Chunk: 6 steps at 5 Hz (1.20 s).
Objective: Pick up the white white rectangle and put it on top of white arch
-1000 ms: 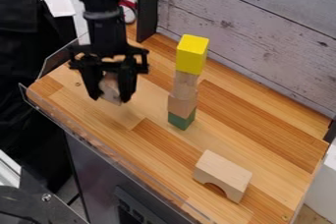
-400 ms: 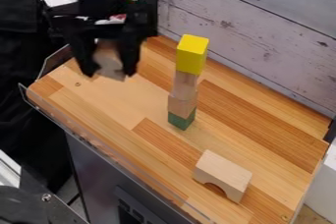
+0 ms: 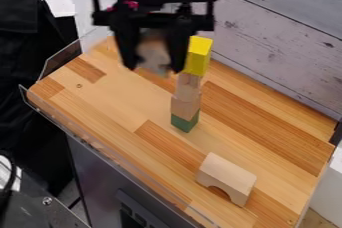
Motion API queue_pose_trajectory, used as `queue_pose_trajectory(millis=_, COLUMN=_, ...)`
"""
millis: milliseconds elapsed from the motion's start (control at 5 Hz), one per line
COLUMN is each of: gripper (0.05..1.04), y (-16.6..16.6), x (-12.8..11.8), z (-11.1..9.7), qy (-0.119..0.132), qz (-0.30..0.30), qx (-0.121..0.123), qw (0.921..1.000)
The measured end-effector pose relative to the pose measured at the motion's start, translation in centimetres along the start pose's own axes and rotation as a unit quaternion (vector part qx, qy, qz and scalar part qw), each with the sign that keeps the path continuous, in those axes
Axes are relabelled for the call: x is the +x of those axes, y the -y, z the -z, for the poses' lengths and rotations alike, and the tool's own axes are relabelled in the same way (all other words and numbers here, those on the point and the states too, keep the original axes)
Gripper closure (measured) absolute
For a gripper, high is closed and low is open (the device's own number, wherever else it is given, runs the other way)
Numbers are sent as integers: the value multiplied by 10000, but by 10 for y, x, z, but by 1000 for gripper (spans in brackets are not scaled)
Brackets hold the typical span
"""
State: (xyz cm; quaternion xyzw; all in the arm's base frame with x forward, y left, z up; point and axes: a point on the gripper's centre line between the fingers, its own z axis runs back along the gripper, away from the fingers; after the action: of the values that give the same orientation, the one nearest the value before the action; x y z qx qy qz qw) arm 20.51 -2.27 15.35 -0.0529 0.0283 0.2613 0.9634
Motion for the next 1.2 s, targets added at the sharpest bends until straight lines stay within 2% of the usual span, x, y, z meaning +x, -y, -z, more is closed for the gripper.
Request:
queue_pose_trajectory(millis=200, gripper=467, y=23, x=-6, z=-7, qy=86, qz=-95, qx=-36, qw=9999)
queue_pose_trajectory(millis=400, gripper=467, y=42, x=-12, z=-5, qy=62, qz=-451, qx=115, qw=9989)
queue_pose_trajectory(millis=600, gripper=467, y=55, x=-13, z=-3, qy=53, qz=-1263, qx=223, qw=9917)
queue_pose_trajectory(millis=800, gripper=467, y=69, x=-7, z=12, qy=-289, qz=-2346, qx=151, qw=9716)
queue_pose_trajectory(millis=1000, gripper=467, y=76, x=-2, z=21, qy=-709, qz=-3475, qx=-258, qw=9346)
queue_pose_trajectory(millis=1200, gripper=467, y=77, x=-4, z=34, qy=-1150, qz=-4394, qx=-518, qw=8894)
